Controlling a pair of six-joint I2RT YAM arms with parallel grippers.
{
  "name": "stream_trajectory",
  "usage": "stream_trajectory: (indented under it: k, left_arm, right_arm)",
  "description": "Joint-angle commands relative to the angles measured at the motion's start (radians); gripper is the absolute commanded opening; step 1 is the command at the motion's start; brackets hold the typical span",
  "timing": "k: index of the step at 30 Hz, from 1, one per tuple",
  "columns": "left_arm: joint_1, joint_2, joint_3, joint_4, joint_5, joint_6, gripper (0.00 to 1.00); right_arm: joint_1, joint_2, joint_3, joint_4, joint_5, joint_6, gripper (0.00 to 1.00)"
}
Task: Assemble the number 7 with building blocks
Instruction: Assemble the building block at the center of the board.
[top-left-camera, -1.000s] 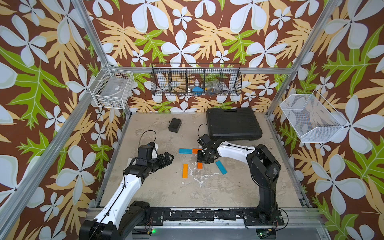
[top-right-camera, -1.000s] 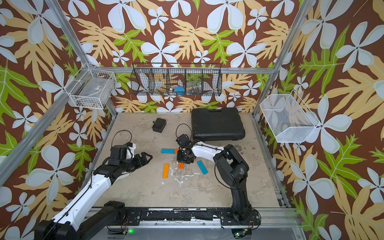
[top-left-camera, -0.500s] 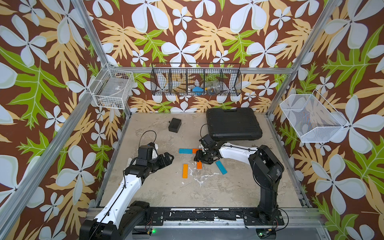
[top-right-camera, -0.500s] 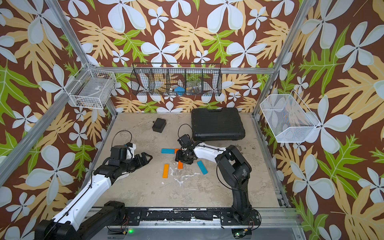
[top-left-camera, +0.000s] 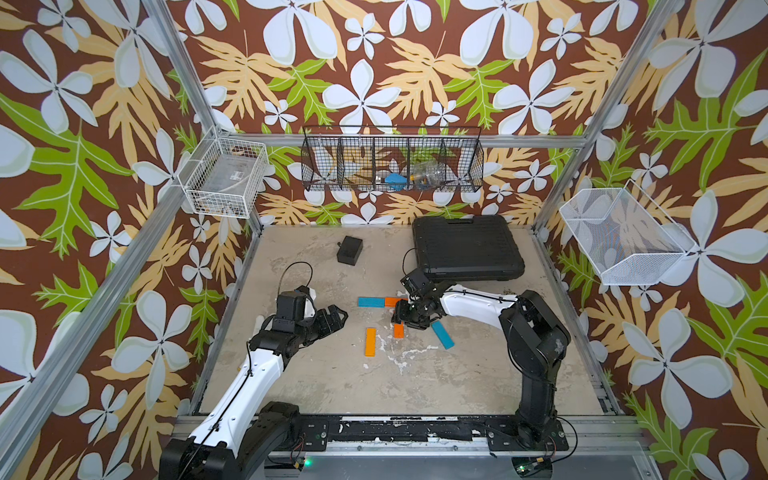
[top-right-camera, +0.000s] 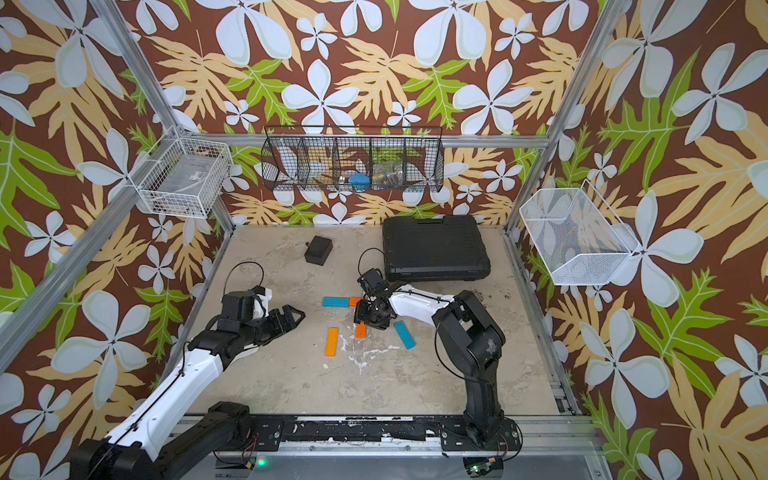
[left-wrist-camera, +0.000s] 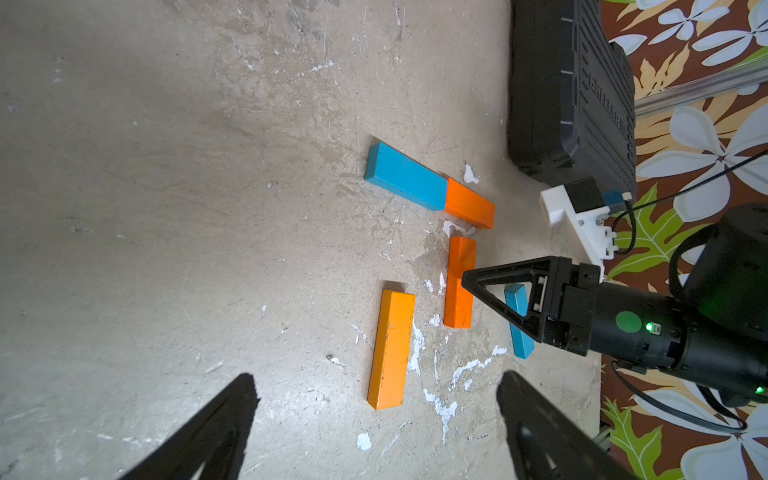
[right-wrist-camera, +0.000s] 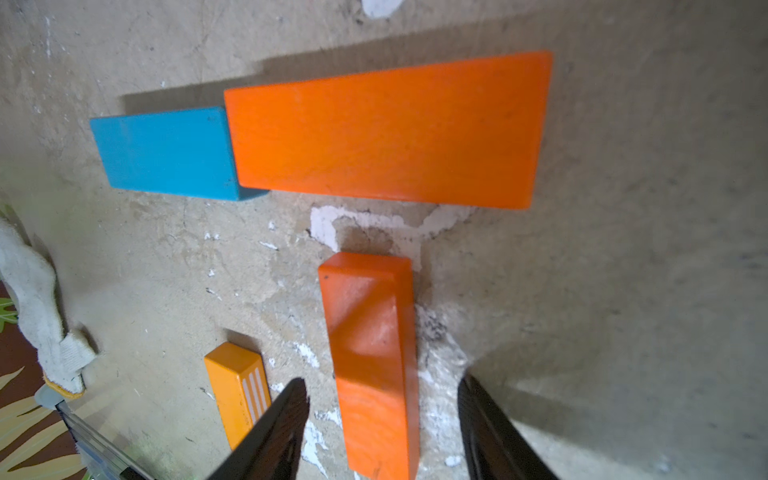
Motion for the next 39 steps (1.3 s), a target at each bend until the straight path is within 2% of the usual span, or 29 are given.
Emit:
stream_trajectory:
  k: [1, 3, 13, 20, 24, 39]
  left_arm:
    - [0.001, 0.005, 0.003, 0.018, 0.001, -0.001, 0.93]
    - [0.001, 0.008, 0.005, 0.020, 0.003, -0.004, 0.93]
    - [0.000, 0.012, 0.004, 0.022, 0.007, -0.003, 0.93]
    - [0.002, 0.008, 0.003, 0.017, 0.003, 0.005, 0.93]
    - [0.000, 0.012, 0.004, 0.016, 0.003, 0.009, 0.93]
    - [0.000, 0.008, 0.017, -0.007, -0.006, 0.035, 0.93]
  right_arm:
    - [-0.001, 0.055, -0.004, -0.238, 0.160, -0.024, 0.60]
    - [-0.001, 0.070, 0.017, -0.257, 0.180, -0.027, 0.55]
    - [0.040, 0.158, 0.109, -0.316, 0.201, -0.026, 0.54]
    - [0.030, 0.137, 0.098, -0.338, 0.251, -0.012, 0.54]
    - [0.015, 0.110, 0.064, -0.315, 0.240, 0.010, 0.49]
    - [-0.027, 0.105, 0.034, -0.307, 0.228, 0.035, 0.48]
